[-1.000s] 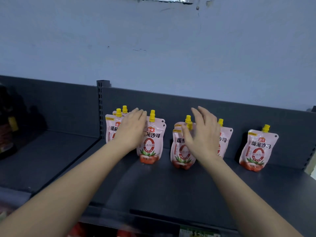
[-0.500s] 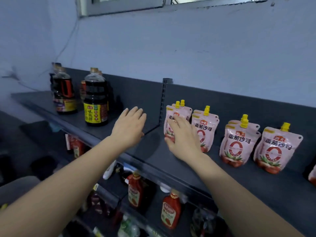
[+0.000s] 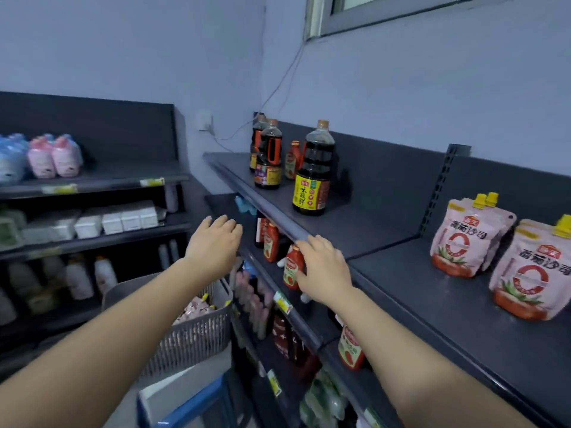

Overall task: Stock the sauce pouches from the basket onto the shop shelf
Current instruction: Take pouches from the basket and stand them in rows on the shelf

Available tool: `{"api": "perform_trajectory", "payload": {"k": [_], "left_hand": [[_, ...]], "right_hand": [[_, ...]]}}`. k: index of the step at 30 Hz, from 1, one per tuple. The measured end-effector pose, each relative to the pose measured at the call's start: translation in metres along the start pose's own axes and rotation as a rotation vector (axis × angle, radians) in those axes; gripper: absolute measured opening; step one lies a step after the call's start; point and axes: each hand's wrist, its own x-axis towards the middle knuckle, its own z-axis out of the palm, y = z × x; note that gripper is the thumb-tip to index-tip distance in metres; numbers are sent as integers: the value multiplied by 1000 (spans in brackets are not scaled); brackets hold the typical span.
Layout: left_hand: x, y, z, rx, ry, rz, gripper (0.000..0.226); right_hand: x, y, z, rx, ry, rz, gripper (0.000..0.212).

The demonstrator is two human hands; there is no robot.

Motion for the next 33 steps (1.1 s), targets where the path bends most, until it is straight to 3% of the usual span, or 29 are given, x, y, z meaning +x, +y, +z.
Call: {"api": "perform_trajectory", "payload": {"k": [8, 17, 33], "left_hand": [[-19, -89, 64, 32, -160, -175, 57], [-8, -165, 159, 3, -284, -239, 61], [2, -210, 317, -55, -573, -327, 52]], "right_hand": [[59, -73, 59, 50, -114, -126, 49], [130, -133, 138, 57, -263, -174, 48], [200, -160, 289, 72, -609, -194, 46]]}}
